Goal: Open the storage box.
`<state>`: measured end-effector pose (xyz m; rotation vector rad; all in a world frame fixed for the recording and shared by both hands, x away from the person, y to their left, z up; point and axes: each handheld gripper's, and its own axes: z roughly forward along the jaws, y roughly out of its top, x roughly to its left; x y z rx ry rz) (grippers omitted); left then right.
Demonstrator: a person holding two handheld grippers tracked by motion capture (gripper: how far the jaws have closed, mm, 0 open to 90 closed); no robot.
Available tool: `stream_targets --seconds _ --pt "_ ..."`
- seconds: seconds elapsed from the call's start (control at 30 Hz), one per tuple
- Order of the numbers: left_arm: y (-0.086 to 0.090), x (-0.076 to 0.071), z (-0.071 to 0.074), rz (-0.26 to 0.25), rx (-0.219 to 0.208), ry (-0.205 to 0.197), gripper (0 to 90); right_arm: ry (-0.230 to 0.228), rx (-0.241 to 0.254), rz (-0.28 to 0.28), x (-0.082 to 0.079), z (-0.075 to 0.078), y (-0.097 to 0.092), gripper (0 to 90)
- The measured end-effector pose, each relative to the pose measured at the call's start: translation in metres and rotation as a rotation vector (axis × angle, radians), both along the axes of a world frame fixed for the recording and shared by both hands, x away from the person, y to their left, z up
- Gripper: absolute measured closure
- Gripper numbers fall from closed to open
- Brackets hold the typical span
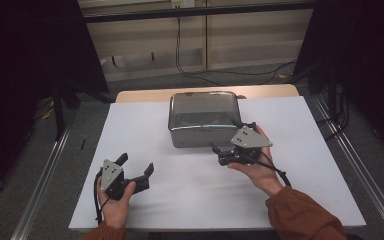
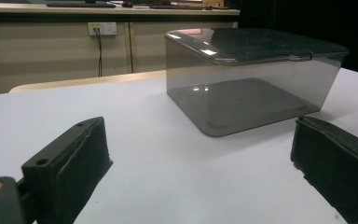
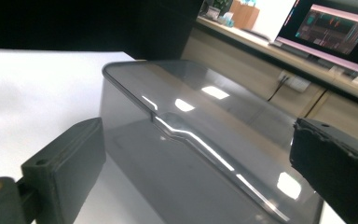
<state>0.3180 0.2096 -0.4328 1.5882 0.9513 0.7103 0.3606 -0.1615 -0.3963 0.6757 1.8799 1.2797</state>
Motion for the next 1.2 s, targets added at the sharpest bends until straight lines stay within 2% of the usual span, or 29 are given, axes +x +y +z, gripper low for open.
stream_targets --seconds 0.1,0.27,0.37,0.4,0.43,0.5,0.53,0.6,0.63,0.7,0.73,0.77,0.8,0.83,0.87,0.9,0.93,0.97,1.0,1.03,1.07,1.2 --pt "0.000 0.000 0.000 0.000 -0.002 0.002 4.0 -0.015 -0.025 0.003 0.001 -0.002 0.002 4.8" --pt "0.000 0.000 0.000 0.000 0.003 0.002 4.0 -0.056 -0.103 0.011 0.003 -0.003 0.008 5.9" --pt "0.000 0.000 0.000 0.000 0.003 0.002 4.0 -0.107 -0.193 0.015 0.004 -0.004 0.013 8.2" --pt "0.000 0.000 0.000 -0.001 0.003 0.004 4.0 -0.141 -0.263 0.020 0.004 -0.005 0.017 11.0" --pt "0.000 0.000 0.000 -0.001 0.003 0.004 4.0 -0.141 -0.263 0.020 0.004 -0.005 0.017 11.0" --pt "0.000 0.000 0.000 -0.002 0.003 0.004 4.0 -0.156 -0.327 0.024 0.007 -0.009 0.022 13.3" --pt "0.000 0.000 0.000 -0.002 0.003 0.004 4.0 -0.156 -0.327 0.024 0.007 -0.009 0.022 13.3" --pt "0.000 0.000 0.000 0.002 0.000 0.004 4.0 -0.174 -0.371 0.020 0.008 -0.012 0.025 14.7" --pt "0.000 0.000 0.000 0.001 -0.001 0.005 4.0 -0.194 -0.419 0.025 0.009 -0.014 0.027 16.5" --pt "0.001 0.000 0.000 0.000 -0.001 0.005 4.0 -0.222 -0.466 0.023 0.009 -0.015 0.030 18.8" --pt "0.001 0.000 0.000 -0.001 0.000 0.005 4.0 -0.222 -0.466 0.023 0.009 -0.015 0.030 18.8" --pt "0.000 0.000 0.000 -0.001 -0.001 0.005 4.0 -0.246 -0.502 0.023 0.009 -0.016 0.032 21.8" --pt "0.000 0.000 0.000 -0.001 -0.001 0.005 4.0 -0.246 -0.502 0.023 0.009 -0.016 0.032 21.8" --pt "0.001 0.000 0.000 -0.002 0.000 0.006 4.0 -0.260 -0.528 0.022 0.010 -0.017 0.034 25.8" --pt "0.001 0.000 0.000 -0.002 0.000 0.006 4.0 -0.260 -0.528 0.022 0.010 -0.017 0.034 25.8" --pt "0.001 0.000 0.000 -0.001 0.000 0.006 4.0 -0.284 -0.562 0.017 0.010 -0.018 0.035 25.7" --pt "0.001 0.000 0.000 -0.002 0.002 0.006 4.0 -0.284 -0.562 0.017 0.010 -0.018 0.035 25.7" --pt "0.001 0.001 0.000 -0.002 0.003 0.006 4.0 -0.308 -0.603 0.010 0.011 -0.018 0.037 30.4" --pt "0.001 0.001 0.000 -0.002 0.003 0.006 4.0 -0.308 -0.603 0.010 0.011 -0.018 0.037 30.4" --pt "0.001 0.001 -0.001 -0.001 0.000 0.008 4.0 -0.332 -0.644 0.014 0.011 -0.019 0.039 32.7" --pt "0.002 0.001 0.000 0.000 0.003 0.007 4.0 -0.341 -0.662 0.015 0.012 -0.020 0.040 34.7" --pt "0.001 0.001 -0.001 -0.001 0.001 0.009 4.0 -0.354 -0.728 0.021 0.013 -0.023 0.044 40.9"
